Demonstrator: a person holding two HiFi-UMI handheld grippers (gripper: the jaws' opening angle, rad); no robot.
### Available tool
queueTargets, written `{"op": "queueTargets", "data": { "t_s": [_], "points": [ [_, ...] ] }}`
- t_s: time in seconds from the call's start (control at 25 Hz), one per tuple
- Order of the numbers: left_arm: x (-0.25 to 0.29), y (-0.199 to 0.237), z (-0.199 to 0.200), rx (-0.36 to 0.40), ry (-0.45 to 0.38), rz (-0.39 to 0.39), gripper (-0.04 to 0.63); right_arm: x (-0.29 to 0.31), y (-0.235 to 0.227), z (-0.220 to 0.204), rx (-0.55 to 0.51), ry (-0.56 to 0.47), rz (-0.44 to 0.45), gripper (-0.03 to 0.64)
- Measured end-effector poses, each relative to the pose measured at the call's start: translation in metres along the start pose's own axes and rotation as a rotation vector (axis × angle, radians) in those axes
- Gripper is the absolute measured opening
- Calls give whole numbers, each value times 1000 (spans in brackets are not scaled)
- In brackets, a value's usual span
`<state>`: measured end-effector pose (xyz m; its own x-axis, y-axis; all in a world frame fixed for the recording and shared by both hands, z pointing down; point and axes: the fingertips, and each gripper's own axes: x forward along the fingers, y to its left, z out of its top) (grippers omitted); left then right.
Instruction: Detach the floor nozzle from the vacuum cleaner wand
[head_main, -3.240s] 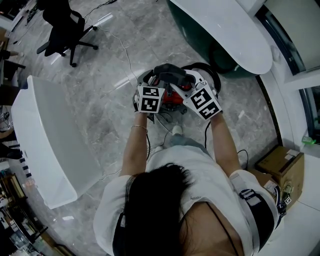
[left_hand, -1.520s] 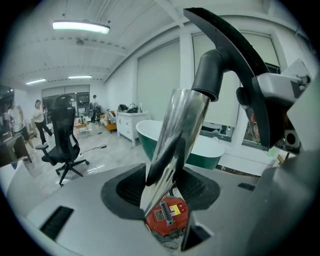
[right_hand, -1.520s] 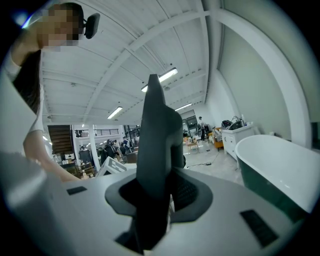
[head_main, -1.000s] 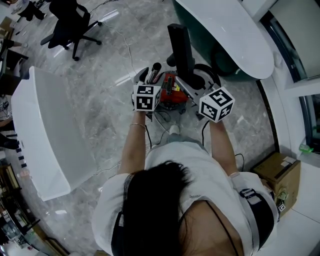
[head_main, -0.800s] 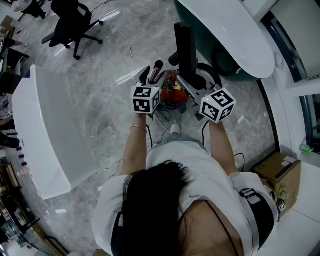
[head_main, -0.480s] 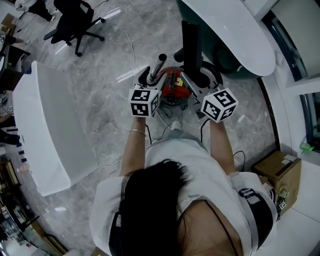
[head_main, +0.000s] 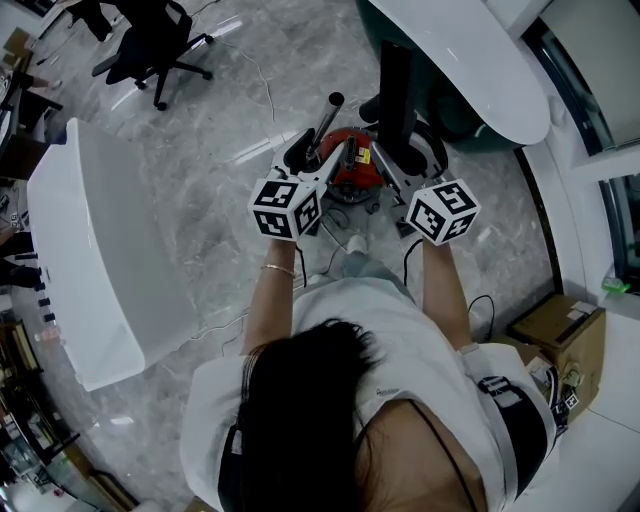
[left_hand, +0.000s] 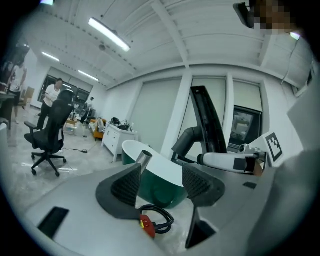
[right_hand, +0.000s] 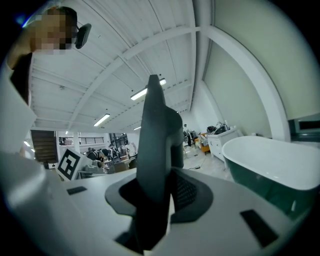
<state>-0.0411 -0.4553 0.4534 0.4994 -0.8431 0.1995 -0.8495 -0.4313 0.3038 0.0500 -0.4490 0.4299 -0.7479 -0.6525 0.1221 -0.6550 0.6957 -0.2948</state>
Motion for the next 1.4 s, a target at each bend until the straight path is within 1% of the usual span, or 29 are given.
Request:
{"op": "queueTargets", "data": {
  "t_s": [0.08,0.16,0.24,0.32,0.4,0.44,0.52,0.56,0.76,0.88,1.04,1.24,1.4],
  "points": [
    [-10,-4,-3,-24,-5,-8,252,-2,6,-3,-12,10,-12,123],
    [-20,-6,-6,-53,-19,0,206,-6,12,-6,-18,14,-22,123],
    [-30,-8,-7,-48,-23,5,177,-8,20,-9,-20,13,-31,123],
    [-40,-11,-5,-40,-26,-7,167,-10,29,-13,-21,19,-40,123],
    [-50,-15,1,-50,-45,-19,146,-11,39,-16,-26,28,-50,123],
    [-56,-16,3,-49,-55,-16,120,-12,43,-18,-29,30,-55,123],
    [-65,-17,5,-26,-66,6,35,-16,52,-20,-26,24,-64,124],
    [-69,-17,5,-13,-65,14,20,-18,57,-20,-22,17,-69,123],
    [-87,-21,2,11,-50,17,3,-26,75,-24,-25,-8,-92,123],
    [-93,-26,-2,16,-19,22,3,-30,85,-27,-35,-10,-112,124],
    [-98,-33,-3,2,1,37,3,-34,92,-28,-41,-23,-147,123],
    [-106,-31,-6,-21,13,79,3,-37,102,-30,-42,-39,-174,123],
    [-113,-32,-6,-16,10,81,3,-38,109,-30,-39,-52,-185,123]
  ]
}}
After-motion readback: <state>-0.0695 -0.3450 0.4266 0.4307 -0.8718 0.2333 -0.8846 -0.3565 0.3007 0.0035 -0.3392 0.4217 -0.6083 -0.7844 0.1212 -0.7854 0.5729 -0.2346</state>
